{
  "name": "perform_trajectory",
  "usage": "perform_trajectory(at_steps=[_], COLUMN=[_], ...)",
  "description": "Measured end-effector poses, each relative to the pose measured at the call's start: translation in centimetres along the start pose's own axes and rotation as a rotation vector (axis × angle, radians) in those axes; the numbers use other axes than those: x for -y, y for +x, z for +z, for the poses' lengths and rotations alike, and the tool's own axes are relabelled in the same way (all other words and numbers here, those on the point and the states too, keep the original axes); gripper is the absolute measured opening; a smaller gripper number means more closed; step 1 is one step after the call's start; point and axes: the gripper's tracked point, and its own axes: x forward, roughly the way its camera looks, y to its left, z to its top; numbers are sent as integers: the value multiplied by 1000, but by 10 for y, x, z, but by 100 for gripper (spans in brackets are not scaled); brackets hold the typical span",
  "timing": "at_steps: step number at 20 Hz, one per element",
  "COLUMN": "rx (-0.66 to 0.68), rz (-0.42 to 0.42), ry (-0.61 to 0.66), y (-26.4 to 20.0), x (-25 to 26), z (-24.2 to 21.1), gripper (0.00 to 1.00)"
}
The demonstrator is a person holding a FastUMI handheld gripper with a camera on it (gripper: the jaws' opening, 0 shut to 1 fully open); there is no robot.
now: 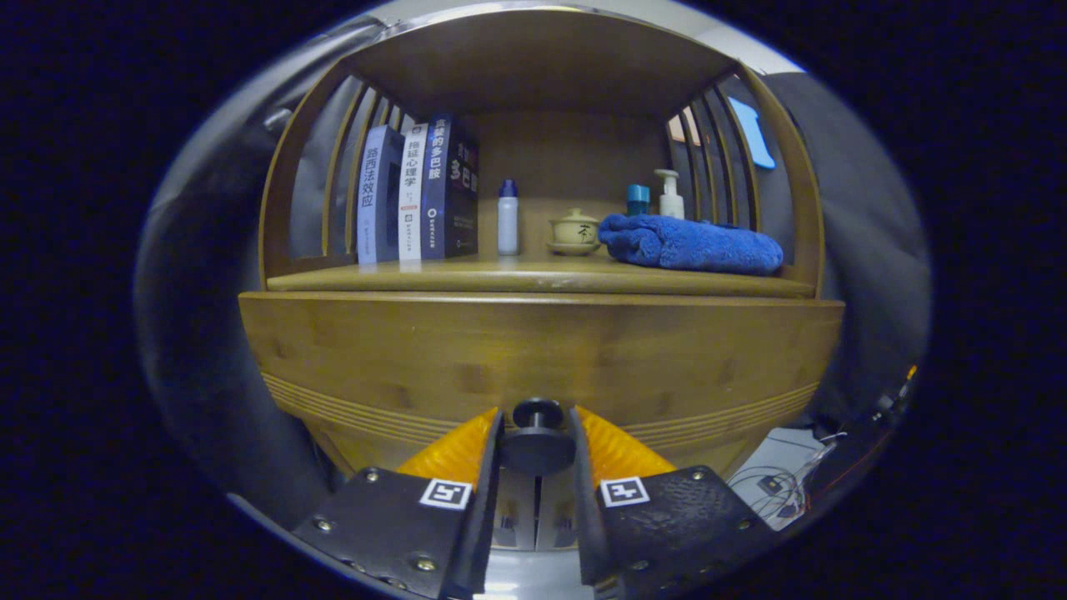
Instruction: Pull open the drawer, take out the items inside it, and place them on the countertop above the cabinet.
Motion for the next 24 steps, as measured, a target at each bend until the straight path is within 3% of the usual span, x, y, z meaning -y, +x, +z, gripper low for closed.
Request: perform_trajectory(at_steps=[2,4,5,14,24], rx=[-28,-62,-71,-39,-32], rz=[5,-12,-14,-27,-21], ry=[-15,-71,-67,-29,-28], y=[1,-8,-6,-88,-136], x=[-1,0,0,0,0], z=[-4,-5,-5,-18,-36], gripper=[33,32,25,25,25])
